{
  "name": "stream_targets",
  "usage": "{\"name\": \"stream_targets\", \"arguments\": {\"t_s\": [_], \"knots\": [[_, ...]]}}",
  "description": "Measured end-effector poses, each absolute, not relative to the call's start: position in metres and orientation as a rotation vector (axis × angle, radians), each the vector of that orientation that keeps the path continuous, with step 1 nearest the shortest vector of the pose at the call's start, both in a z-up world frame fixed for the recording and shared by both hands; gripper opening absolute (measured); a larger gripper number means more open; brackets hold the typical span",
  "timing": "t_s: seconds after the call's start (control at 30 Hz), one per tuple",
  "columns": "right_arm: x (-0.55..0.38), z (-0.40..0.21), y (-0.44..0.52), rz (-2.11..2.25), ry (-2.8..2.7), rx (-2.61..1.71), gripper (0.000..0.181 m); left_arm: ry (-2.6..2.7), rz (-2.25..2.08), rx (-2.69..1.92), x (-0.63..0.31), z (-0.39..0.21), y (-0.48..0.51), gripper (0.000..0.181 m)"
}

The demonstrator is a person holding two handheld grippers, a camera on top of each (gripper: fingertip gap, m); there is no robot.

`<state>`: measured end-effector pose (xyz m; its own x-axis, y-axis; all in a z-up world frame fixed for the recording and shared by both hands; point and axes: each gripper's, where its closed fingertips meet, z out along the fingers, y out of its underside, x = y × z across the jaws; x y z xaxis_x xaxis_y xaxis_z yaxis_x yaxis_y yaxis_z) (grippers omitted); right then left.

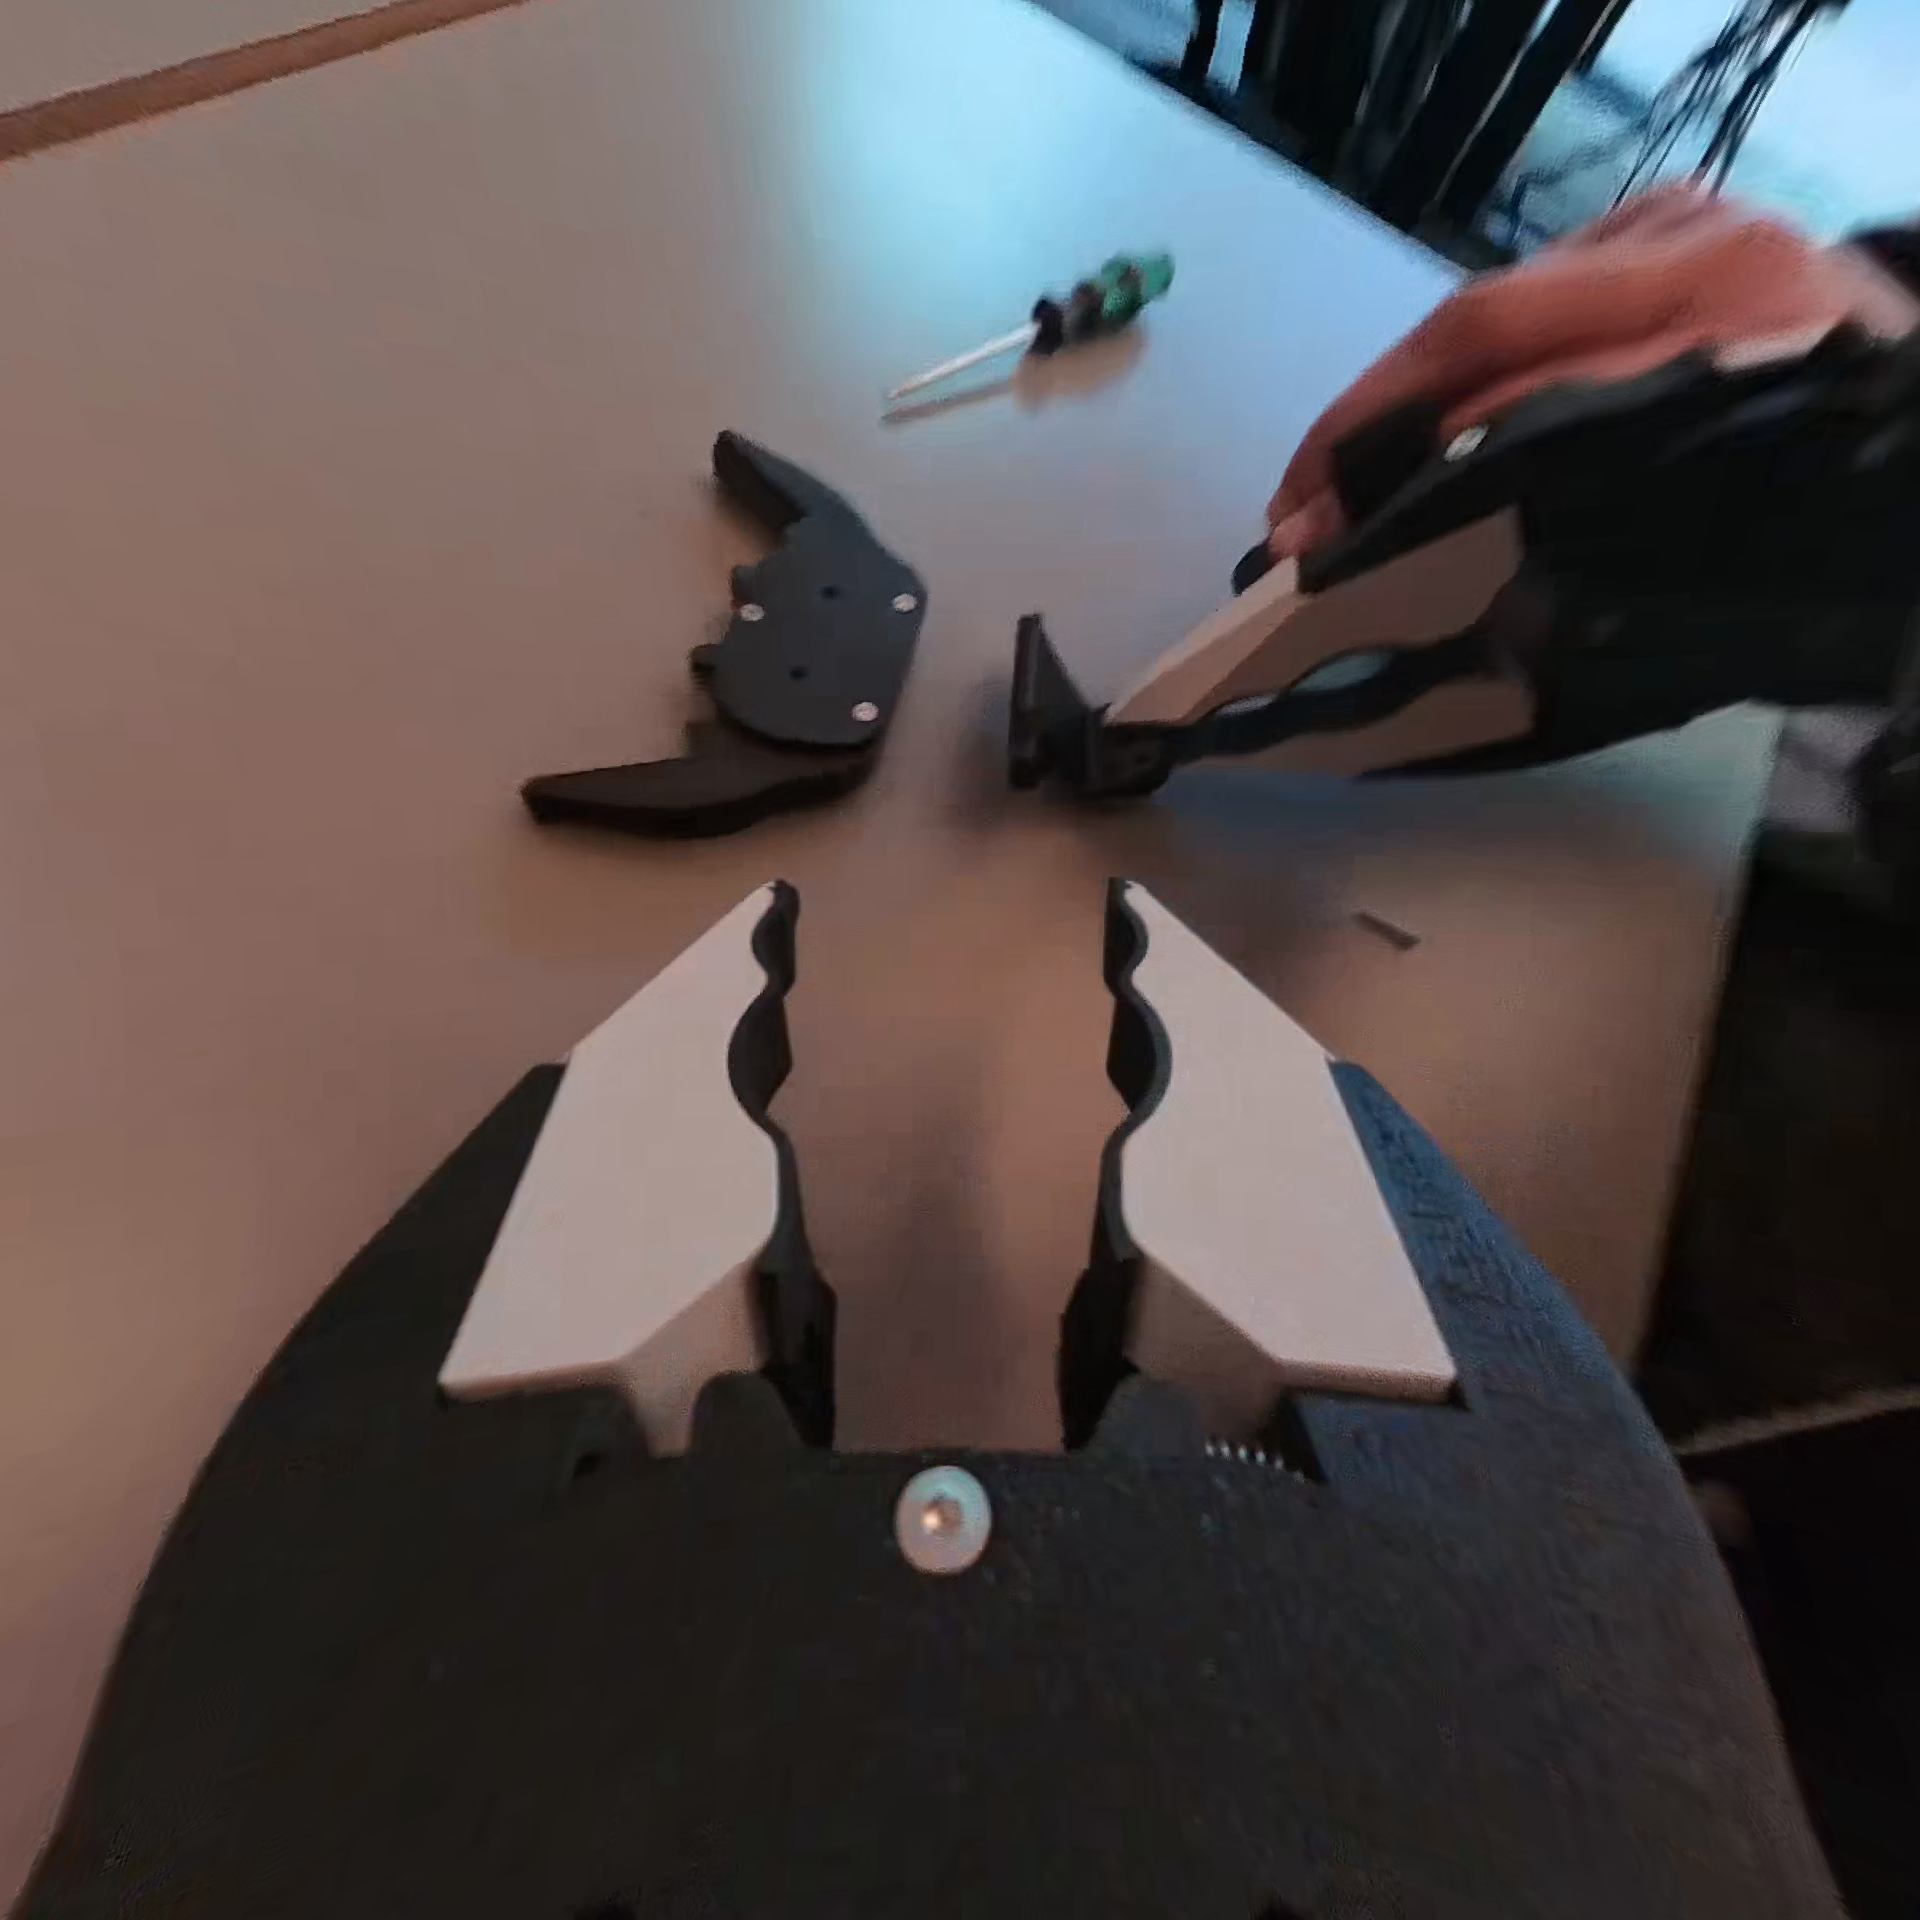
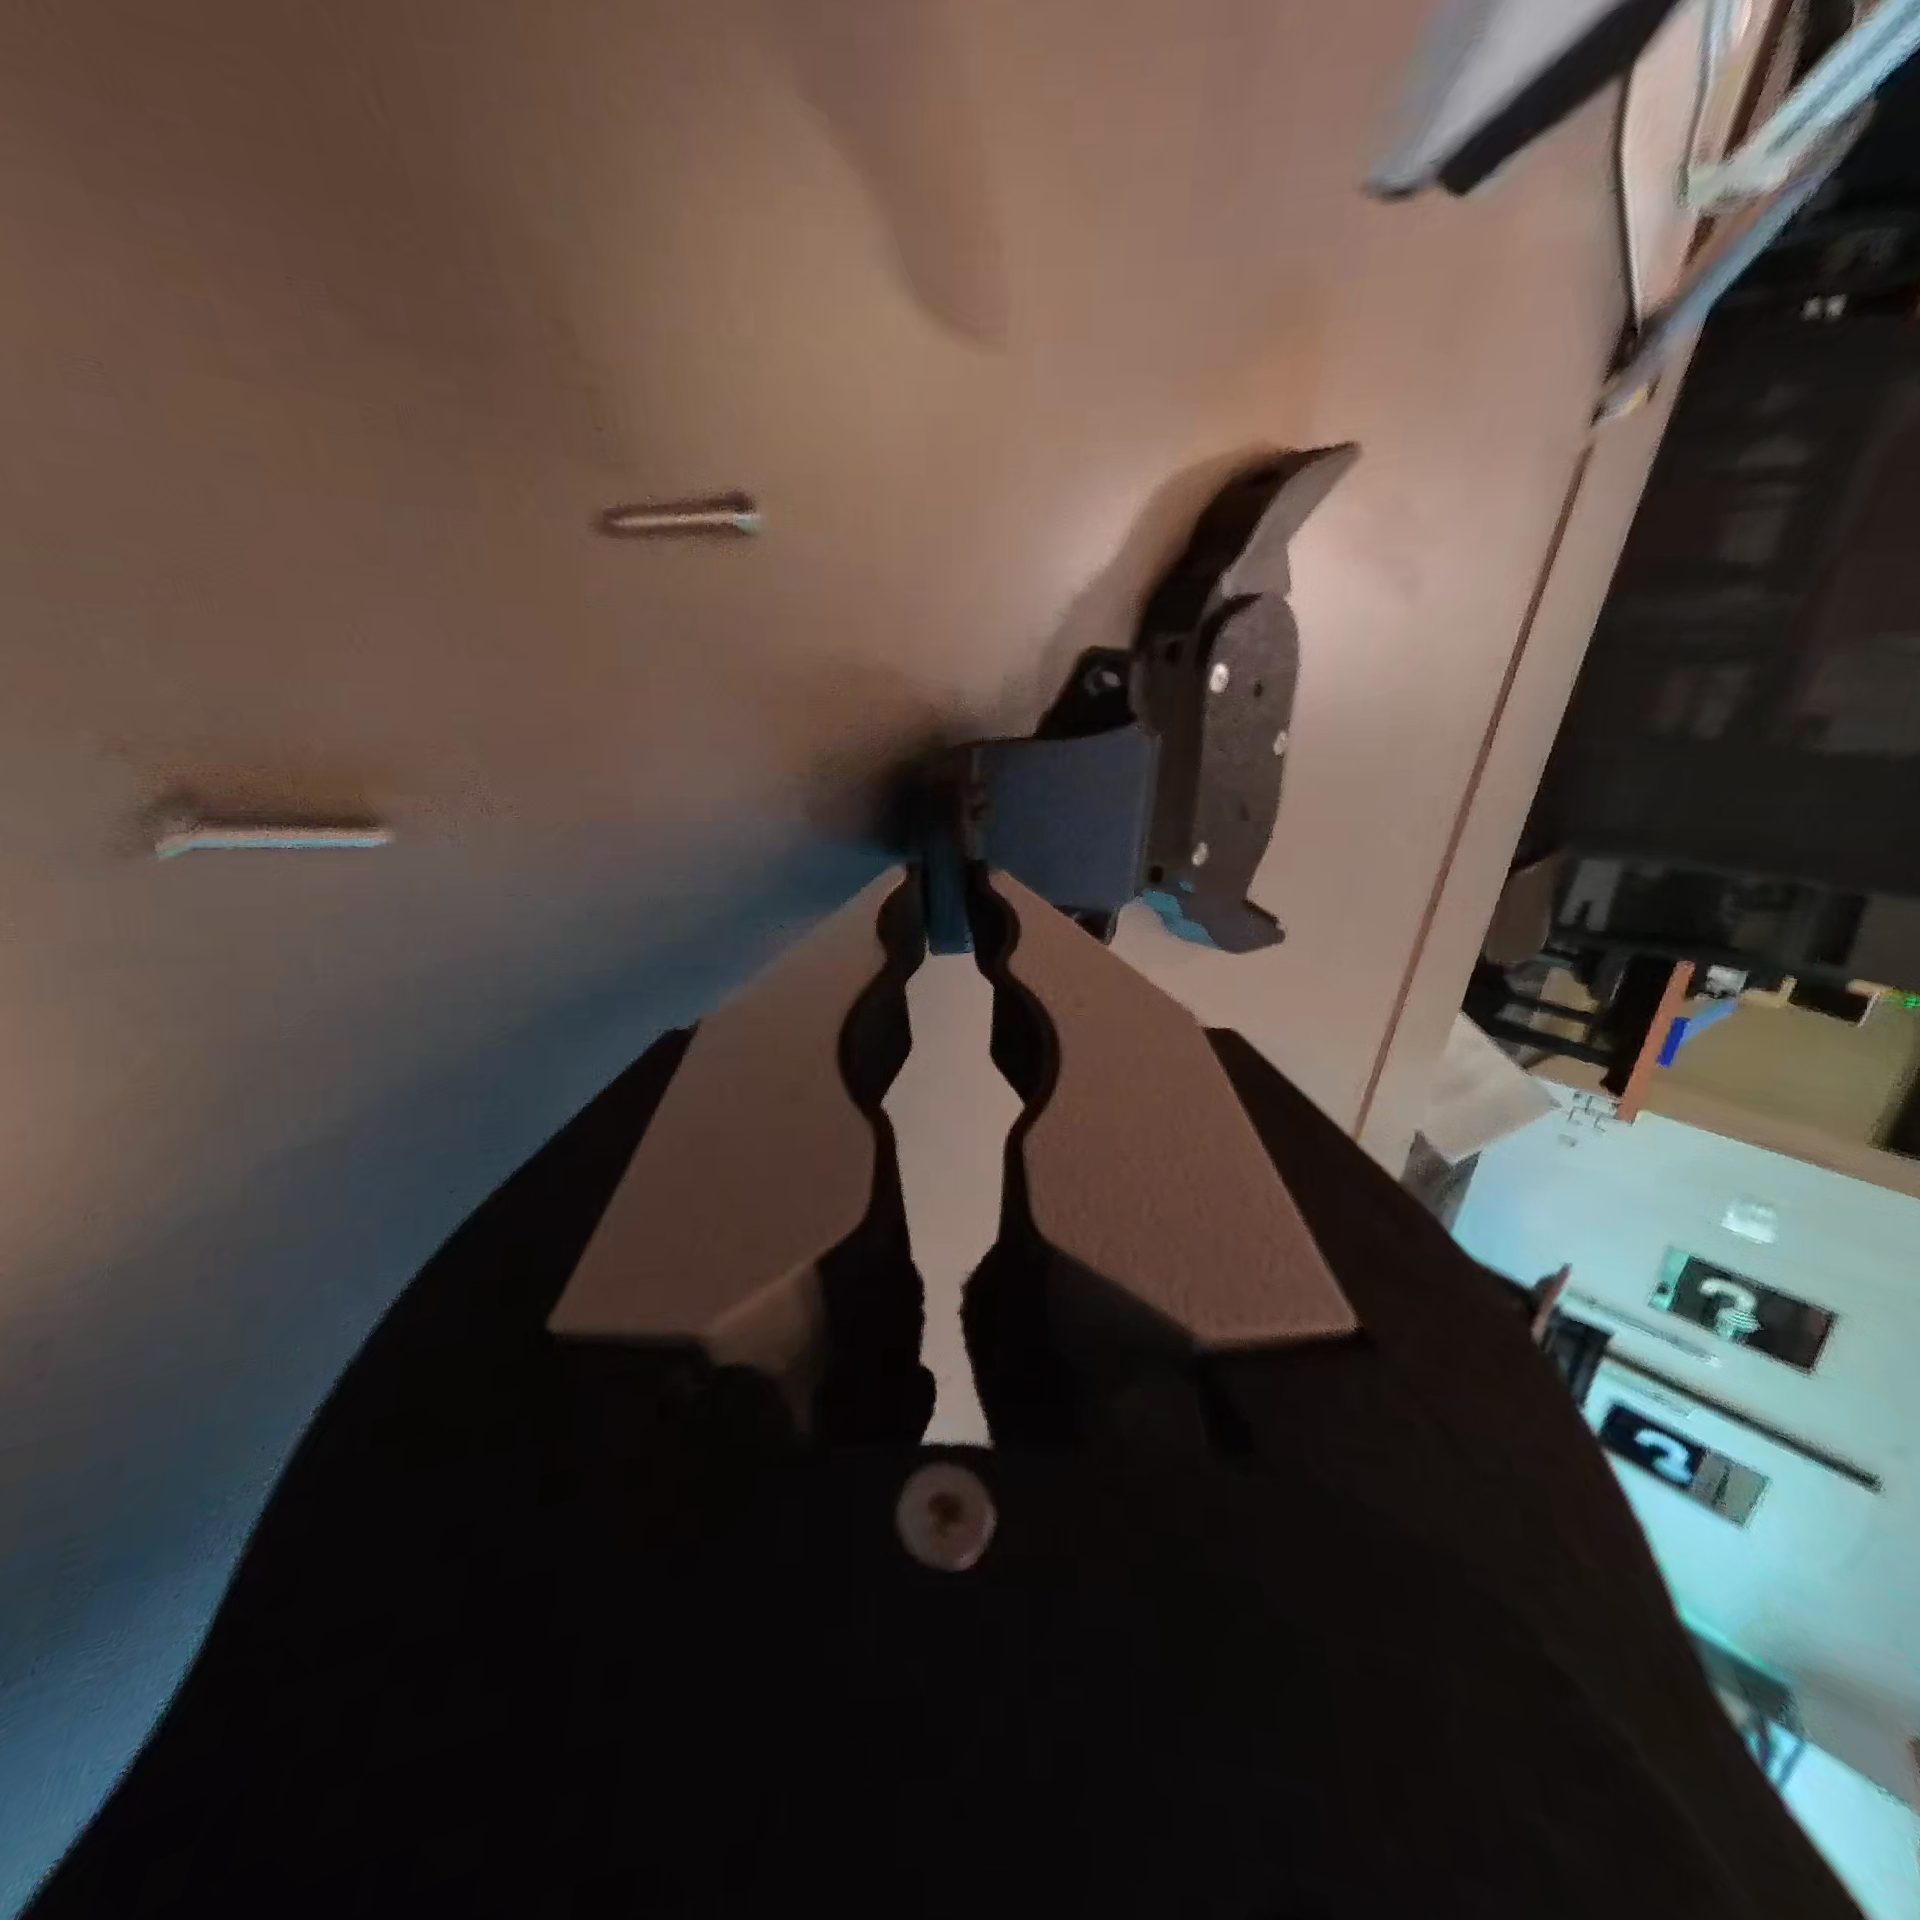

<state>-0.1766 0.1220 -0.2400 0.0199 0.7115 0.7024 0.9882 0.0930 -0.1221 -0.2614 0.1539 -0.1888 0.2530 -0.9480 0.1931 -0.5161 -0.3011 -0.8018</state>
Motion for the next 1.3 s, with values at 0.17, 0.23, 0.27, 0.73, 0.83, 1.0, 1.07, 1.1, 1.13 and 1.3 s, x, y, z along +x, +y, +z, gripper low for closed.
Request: {"name": "stream_targets", "arguments": {"t_s": [0.17,0.23,0.27,0.73,0.83,1.0,1.07,1.1,1.13,1.3], "knots": [[-0.177,-0.24,0.133,-0.501,-1.776,-1.769,0.007,1.488,-0.891,-1.883,-0.24,-0.215,0.167,0.06],[-0.18,-0.235,0.134,-0.472,-1.757,-1.757,0.012,1.487,-0.876,-1.843,-0.233,-0.216,0.176,0.06],[-0.183,-0.231,0.133,-0.439,-1.733,-1.74,0.014,1.479,-0.88,-1.823,-0.23,-0.214,0.18,0.06],[-0.148,-0.224,0.16,0.513,-1.239,-2.011,0.042,1.625,-1.053,-1.677,-0.217,-0.211,0.194,0.064],[-0.151,-0.236,0.163,0.506,-1.332,-2.0,0.032,1.647,-1.09,-1.678,-0.209,-0.214,0.198,0.071],[-0.161,-0.241,0.169,0.442,-1.38,-1.925,0.008,1.754,-1.004,-1.637,-0.205,-0.225,0.197,0.088],[-0.162,-0.243,0.169,0.386,-1.405,-1.891,0.0,1.783,-1.0,-1.645,-0.204,-0.23,0.195,0.088],[-0.161,-0.243,0.17,0.339,-1.416,-1.865,0.0,1.81,-0.996,-1.662,-0.204,-0.234,0.194,0.088],[-0.161,-0.243,0.17,0.293,-1.42,-1.836,0.0,1.833,-0.984,-1.678,-0.204,-0.237,0.193,0.088],[-0.157,-0.229,0.165,0.219,-1.315,-1.796,0.0,1.825,-0.98,-1.692,-0.207,-0.236,0.19,0.088]]}}
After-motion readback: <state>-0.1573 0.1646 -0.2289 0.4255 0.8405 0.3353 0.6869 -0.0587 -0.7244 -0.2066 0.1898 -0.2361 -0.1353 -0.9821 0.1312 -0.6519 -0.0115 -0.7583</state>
